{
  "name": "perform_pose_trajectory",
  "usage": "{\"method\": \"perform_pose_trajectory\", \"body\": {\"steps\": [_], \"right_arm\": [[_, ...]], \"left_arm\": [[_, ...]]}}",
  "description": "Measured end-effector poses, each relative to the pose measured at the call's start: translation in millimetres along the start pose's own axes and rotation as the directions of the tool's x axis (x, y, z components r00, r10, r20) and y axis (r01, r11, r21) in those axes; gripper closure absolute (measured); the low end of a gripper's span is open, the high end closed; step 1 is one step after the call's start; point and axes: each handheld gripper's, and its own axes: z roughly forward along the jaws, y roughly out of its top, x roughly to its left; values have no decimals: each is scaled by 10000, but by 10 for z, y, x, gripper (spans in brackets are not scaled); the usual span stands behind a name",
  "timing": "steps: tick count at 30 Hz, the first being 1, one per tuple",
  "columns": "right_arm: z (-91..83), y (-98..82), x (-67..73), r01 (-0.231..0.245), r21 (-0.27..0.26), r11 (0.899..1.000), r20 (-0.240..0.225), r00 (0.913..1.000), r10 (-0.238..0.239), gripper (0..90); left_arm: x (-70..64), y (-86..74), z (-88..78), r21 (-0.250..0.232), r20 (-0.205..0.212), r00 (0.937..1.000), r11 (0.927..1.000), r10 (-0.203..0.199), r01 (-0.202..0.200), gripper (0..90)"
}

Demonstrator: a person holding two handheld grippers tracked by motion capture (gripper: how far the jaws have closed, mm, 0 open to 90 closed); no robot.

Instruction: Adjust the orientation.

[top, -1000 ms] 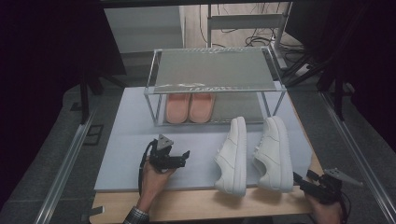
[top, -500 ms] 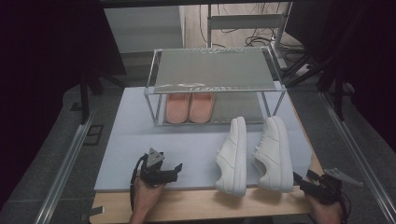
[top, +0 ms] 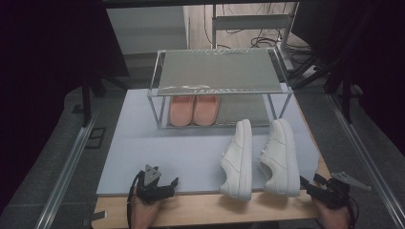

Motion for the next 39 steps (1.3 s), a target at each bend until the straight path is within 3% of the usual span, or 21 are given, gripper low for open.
{"method": "perform_pose_trajectory", "body": {"steps": [10, 15, 21, 25, 27, 31, 39], "right_arm": [[-7, 30, 33, 204, 185, 9996, 209, 9996, -208, 256], [-47, 103, 131, 894, 443, 9950, 605, 9939, -920, 288], [-114, 203, 205, 1276, 524, 9904, 723, 9887, -1312, 321], [-143, 282, 245, 1496, 833, 9852, 783, 9846, -1562, 393], [-153, 313, 255, 1316, 910, 9871, 604, 9887, -1374, 446], [-168, 355, 298, 1413, 1146, 9833, 575, 9872, -1486, 556], [-212, 511, 401, 1576, 1292, 9790, 145, 9869, -1607, 636]], "left_arm": [[8, 4, 9, 89, 57, 10000, 10000, 1, -2, 120], [7, 4, 11, 75, 55, 10000, 10000, -11, 10, 120], [8, 5, 12, 74, 48, 10000, 10000, -15, 14, 120], [8, 5, 12, 74, 47, 10000, 10000, -12, 12, 120], [8, 5, 12, 76, 45, 10000, 10000, -13, 13, 120], [5, 7, 12, 80, 38, 10000, 10000, -26, 26, 120], [4, 6, 12, 80, 28, 10000, 10000, -26, 26, 121]]}}
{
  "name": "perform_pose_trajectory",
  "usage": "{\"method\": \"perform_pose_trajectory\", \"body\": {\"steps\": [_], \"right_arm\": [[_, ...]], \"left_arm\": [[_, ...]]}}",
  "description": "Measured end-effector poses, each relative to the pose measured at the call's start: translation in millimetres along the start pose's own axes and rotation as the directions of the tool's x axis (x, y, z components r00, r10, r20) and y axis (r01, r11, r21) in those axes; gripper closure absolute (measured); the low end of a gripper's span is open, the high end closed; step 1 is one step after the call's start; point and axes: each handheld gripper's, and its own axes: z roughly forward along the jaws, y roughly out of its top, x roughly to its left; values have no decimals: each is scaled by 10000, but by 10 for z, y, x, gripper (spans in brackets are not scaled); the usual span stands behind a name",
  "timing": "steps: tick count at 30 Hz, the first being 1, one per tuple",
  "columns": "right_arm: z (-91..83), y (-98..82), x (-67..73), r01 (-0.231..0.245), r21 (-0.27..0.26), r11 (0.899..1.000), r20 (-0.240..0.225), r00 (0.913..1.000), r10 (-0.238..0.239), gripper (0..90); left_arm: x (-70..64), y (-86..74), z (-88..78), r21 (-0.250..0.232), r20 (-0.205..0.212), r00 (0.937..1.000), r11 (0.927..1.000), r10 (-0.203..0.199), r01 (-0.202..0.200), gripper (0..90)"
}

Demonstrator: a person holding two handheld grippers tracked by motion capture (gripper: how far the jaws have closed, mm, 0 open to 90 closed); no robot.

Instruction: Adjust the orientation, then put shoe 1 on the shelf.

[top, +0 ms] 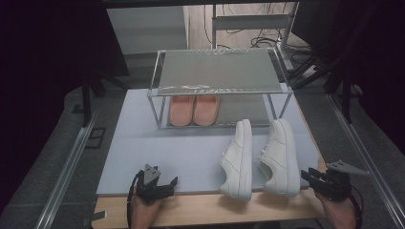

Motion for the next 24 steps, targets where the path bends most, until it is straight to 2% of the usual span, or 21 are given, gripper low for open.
{"method": "perform_pose_trajectory", "body": {"steps": [1, 5, 13, 17, 24], "right_arm": [[7, 25, 13, 47, 173, 9998, -221, 9997, -43, 647], [7, 95, 84, 385, 412, 9984, -344, 9987, -371, 696], [-31, 221, 128, 673, 413, 9969, -80, 9977, -671, 787], [-60, 272, 156, 954, 439, 9945, -99, 9954, -950, 843], [-110, 367, 207, 1124, 293, 9932, -227, 9935, -1118, 877]], "left_arm": [[1, 0, 0, -1, -2, 10000, 10000, 1, -1, 121], [-1, -1, 0, -5, -1, 10000, 10000, -11, 11, 121], [-5, -2, -2, -15, -17, 10000, 10000, -28, 28, 125], [-8, -3, -3, -19, -39, 10000, 10000, -31, 31, 126], [-8, -3, -3, -20, -36, 10000, 10000, -44, 44, 127]]}}
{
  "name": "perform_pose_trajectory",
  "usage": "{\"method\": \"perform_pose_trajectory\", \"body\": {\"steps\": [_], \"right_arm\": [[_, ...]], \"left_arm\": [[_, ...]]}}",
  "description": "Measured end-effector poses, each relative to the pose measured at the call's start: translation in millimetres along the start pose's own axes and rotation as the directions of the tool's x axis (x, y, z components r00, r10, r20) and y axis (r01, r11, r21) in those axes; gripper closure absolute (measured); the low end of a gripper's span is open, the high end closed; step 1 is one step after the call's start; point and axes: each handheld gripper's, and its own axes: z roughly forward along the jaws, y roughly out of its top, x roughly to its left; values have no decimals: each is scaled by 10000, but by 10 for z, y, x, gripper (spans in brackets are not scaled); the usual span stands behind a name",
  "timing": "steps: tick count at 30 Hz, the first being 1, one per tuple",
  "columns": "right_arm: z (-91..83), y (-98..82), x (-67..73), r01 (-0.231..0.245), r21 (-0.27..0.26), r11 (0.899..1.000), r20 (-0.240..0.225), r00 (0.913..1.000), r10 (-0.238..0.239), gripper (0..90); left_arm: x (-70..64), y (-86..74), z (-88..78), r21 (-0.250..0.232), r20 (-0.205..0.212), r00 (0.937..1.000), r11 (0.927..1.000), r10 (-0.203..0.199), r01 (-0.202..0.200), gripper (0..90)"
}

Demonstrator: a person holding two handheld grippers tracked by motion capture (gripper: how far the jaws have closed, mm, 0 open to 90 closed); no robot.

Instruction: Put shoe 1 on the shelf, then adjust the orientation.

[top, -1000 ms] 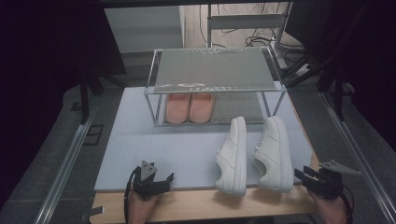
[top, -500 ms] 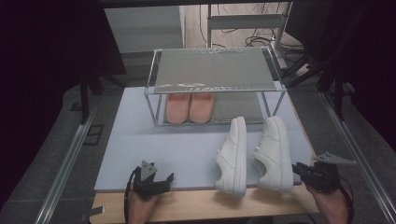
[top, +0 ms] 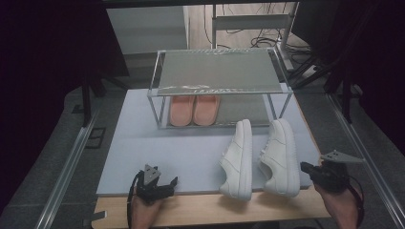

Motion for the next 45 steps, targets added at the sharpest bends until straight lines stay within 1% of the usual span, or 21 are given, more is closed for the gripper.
{"method": "perform_pose_trajectory", "body": {"steps": [1, 8, 13, 18, 22, 26, 31, 34, 40, 42, 45], "right_arm": [[-5, 14, 11, 35, -21, 10000, -61, 10000, -36, 879], [-35, 150, 80, 244, -220, 9995, -79, 9997, -246, 887], [3, 225, 120, 344, -227, 9992, -238, 9991, -349, 887], [89, 251, 133, 404, -226, 9989, -300, 9987, -410, 886], [97, 262, 146, 538, -193, 9984, -246, 9982, -542, 896], [91, 249, 138, 441, -183, 9989, -199, 9988, -444, 900], [48, 209, 93, 322, -187, 9993, 200, 9993, -319, 900], [34, 192, 56, 178, -214, 9996, 168, 9997, -174, 900], [11, 171, 3, -26, -184, 9998, 310, 9995, 32, 900], [-4, 153, -25, -92, -137, 9999, 585, 9982, 100, 900], [-18, 124, -69, -122, -103, 9999, 828, 9965, 130, 900]], "left_arm": [[0, -1, 0, 0, -1, 10000, 10000, -3, 3, 126], [-2, -1, 0, -7, -6, 10000, 10000, -17, 17, 127], [-3, 0, 0, -9, -14, 10000, 10000, -17, 17, 127], [-4, -1, -1, -11, -21, 10000, 10000, -34, 34, 129], [-5, -1, -2, 4, -30, 10000, 10000, -32, 32, 128], [-6, -2, -3, 0, -41, 10000, 10000, -34, 34, 130], [-6, -2, -3, 4, -38, 10000, 10000, -39, 39, 130], [-7, -2, -3, 6, -42, 10000, 10000, -36, 36, 130], [-7, -2, -3, 6, -44, 10000, 10000, -41, 41, 130], [-8, -2, -3, 6, -45, 10000, 10000, -41, 41, 130], [-7, -2, -3, 9, -47, 10000, 10000, -37, 37, 130]]}}
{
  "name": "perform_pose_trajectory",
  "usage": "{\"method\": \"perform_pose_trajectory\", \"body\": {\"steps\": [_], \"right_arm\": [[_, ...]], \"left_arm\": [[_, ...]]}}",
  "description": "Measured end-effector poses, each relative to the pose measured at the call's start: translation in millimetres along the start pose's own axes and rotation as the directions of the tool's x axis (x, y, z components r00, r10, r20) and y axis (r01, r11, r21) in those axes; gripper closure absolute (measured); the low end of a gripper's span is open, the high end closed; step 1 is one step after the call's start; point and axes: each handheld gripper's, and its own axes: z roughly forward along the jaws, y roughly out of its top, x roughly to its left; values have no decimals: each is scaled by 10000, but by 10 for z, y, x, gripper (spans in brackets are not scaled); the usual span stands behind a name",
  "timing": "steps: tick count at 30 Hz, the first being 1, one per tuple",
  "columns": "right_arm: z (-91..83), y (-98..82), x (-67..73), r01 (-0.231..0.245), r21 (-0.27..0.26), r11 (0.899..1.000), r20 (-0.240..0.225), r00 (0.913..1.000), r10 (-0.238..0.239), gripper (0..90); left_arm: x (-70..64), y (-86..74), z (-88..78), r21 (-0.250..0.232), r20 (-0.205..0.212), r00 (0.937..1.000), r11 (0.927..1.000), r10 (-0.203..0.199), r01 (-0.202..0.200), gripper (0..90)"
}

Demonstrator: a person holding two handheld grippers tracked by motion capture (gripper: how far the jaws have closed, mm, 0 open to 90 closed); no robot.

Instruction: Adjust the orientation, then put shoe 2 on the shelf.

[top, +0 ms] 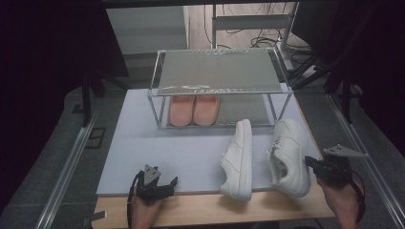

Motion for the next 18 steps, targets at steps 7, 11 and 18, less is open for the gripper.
{"method": "perform_pose_trajectory", "body": {"steps": [7, 11, 18], "right_arm": [[5, -117, -167, -361, 224, 9991, 541, 9979, 348, 900], [31, -203, -258, -633, 268, 9976, 704, 9956, 613, 900], [-40, -365, -496, -1452, -13, 9894, 669, 9872, 1450, 899]], "left_arm": [[-1, 0, 0, 0, -1, 10000, 10000, 1, -1, 130], [1, 0, 1, -10, 16, 10000, 10000, -13, 13, 130], [-2, 0, 0, -5, -12, 10000, 10000, -1, 1, 131]]}}
